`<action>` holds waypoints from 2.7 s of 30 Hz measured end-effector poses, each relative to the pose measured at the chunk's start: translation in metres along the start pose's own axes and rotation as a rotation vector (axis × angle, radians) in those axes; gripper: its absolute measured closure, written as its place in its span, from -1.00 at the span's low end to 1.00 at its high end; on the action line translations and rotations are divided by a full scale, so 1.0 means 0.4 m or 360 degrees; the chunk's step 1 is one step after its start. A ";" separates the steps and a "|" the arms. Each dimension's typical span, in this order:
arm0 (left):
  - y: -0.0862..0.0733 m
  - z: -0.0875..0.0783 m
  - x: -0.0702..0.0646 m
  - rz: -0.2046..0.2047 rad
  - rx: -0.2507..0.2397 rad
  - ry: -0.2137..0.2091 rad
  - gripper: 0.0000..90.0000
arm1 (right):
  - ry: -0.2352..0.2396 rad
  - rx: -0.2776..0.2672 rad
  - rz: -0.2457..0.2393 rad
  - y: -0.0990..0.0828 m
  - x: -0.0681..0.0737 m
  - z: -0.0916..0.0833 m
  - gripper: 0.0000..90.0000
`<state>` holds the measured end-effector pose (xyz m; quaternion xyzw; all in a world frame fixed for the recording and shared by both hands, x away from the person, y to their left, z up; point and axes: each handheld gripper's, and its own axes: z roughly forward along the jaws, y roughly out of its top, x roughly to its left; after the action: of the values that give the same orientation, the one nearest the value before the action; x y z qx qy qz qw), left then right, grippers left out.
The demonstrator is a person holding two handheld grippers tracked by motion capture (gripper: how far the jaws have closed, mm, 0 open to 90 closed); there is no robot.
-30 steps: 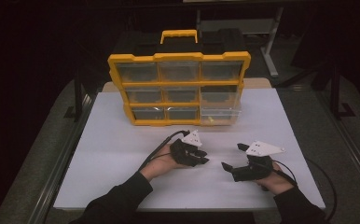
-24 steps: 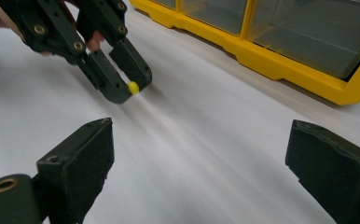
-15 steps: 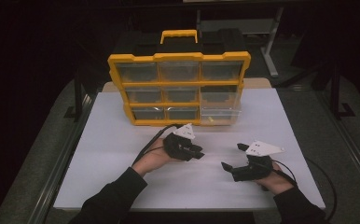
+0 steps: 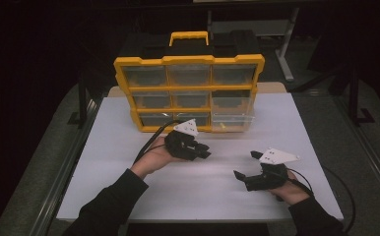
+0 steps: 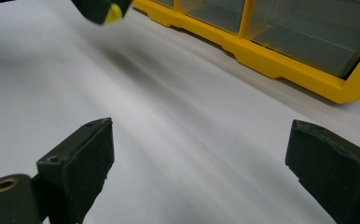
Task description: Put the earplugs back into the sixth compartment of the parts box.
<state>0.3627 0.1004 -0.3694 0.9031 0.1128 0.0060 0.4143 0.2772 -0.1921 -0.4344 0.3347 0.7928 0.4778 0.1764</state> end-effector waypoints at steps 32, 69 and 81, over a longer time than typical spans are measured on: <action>0.178 -0.167 0.033 0.0080 -0.0037 0.0005 0.60 | -0.0003 -0.0004 -0.0003 0.001 0.000 -0.001 -0.84; 0.331 -0.020 0.146 0.0053 -0.0009 0.0013 0.36 | 0.0024 -0.0018 0.0040 0.000 -0.009 -0.001 -0.84; 0.356 -0.065 0.100 0.0045 -0.0070 0.0000 0.51 | 0.0012 -0.0026 0.0047 -0.003 -0.011 -0.006 -0.84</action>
<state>0.4274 0.0384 -0.2490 0.8953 0.1000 0.0143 0.4338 0.2783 -0.1971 -0.4345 0.3431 0.7846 0.4880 0.1691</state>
